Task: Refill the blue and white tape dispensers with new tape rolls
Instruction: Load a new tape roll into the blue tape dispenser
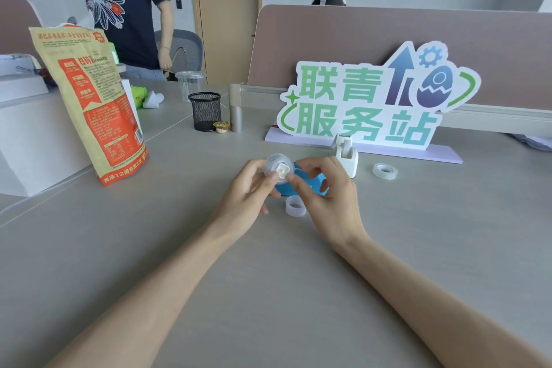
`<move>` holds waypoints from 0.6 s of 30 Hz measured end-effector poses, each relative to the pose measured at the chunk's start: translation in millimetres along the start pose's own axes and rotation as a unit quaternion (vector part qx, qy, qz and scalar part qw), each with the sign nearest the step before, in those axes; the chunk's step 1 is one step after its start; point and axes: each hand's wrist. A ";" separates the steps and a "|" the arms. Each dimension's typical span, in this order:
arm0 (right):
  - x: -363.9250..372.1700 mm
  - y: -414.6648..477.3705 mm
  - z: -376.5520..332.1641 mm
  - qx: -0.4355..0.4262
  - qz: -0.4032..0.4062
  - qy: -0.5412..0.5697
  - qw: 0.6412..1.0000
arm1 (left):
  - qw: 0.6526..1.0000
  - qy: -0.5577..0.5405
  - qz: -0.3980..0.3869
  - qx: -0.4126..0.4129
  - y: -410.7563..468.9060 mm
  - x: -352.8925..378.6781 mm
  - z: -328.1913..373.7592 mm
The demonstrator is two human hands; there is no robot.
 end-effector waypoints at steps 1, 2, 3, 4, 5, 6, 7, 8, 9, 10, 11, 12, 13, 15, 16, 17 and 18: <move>-0.1 -0.1 -0.9 0.016 -0.003 0.016 1.000 | 1.000 -0.014 0.005 0.001 0.1 0.6 1.3; -0.2 -0.3 -1.9 0.037 -0.010 0.038 0.999 | 1.000 -0.027 0.010 -0.003 0.2 1.0 2.2; -0.5 -0.3 -3.2 0.059 -0.021 0.058 0.996 | 0.999 -0.038 0.012 -0.009 0.3 1.4 2.9; -1.0 0.0 -4.5 0.076 -0.033 0.075 0.994 | 0.999 -0.044 0.013 -0.016 0.7 1.6 2.7; -1.7 0.2 -5.3 0.088 -0.047 0.095 0.990 | 0.999 -0.048 0.012 -0.023 0.9 2.0 2.2; -2.6 0.6 -5.6 0.097 -0.061 0.120 0.986 | 0.998 -0.050 0.011 -0.030 1.1 2.4 1.3; -3.4 1.4 -5.3 0.101 -0.074 0.145 0.981 | 0.998 -0.052 0.012 -0.037 1.3 2.5 0.2; -4.3 2.4 -4.8 0.100 -0.087 0.160 0.978 | 0.998 -0.053 0.013 -0.042 1.7 2.5 -1.0; -4.7 3.7 -3.3 0.096 -0.100 0.164 0.977 | 0.998 -0.052 0.013 -0.043 2.2 2.2 -2.1; -5.0 5.0 -1.6 0.093 -0.112 0.163 0.976 | 0.998 -0.048 0.013 -0.042 2.5 1.7 -2.9; -4.9 5.9 0.2 0.092 -0.121 0.166 0.974 | 0.998 -0.042 0.014 -0.038 2.7 1.1 -3.3; -5.0 6.8 1.5 0.093 -0.127 0.173 0.972 | 0.999 -0.036 0.016 -0.033 2.9 0.6 -3.5; -4.9 7.4 2.4 0.096 -0.130 0.181 0.970 | 0.999 -0.031 0.019 -0.028 2.9 0.1 -3.6; -4.5 8.4 4.5 0.097 -0.132 0.194 0.967 | 0.999 -0.030 0.023 -0.021 3.0 -0.3 -3.2; -4.4 8.4 4.3 0.096 -0.131 0.200 0.966 | 0.999 -0.032 0.022 -0.023 2.9 -0.3 -2.7; -4.6 8.5 3.4 0.097 -0.127 0.208 0.965 | 0.999 -0.035 0.018 -0.028 2.8 -0.4 -2.3; -4.9 8.8 2.6 0.098 -0.123 0.215 0.964 | 0.999 -0.040 0.012 -0.033 2.6 -0.5 -1.9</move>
Point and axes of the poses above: each hand's wrist, its own y-axis towards the middle knuckle, its own x-axis out of the palm, z = x × y, and after that the axes turned 13 degrees about -y, right-handed
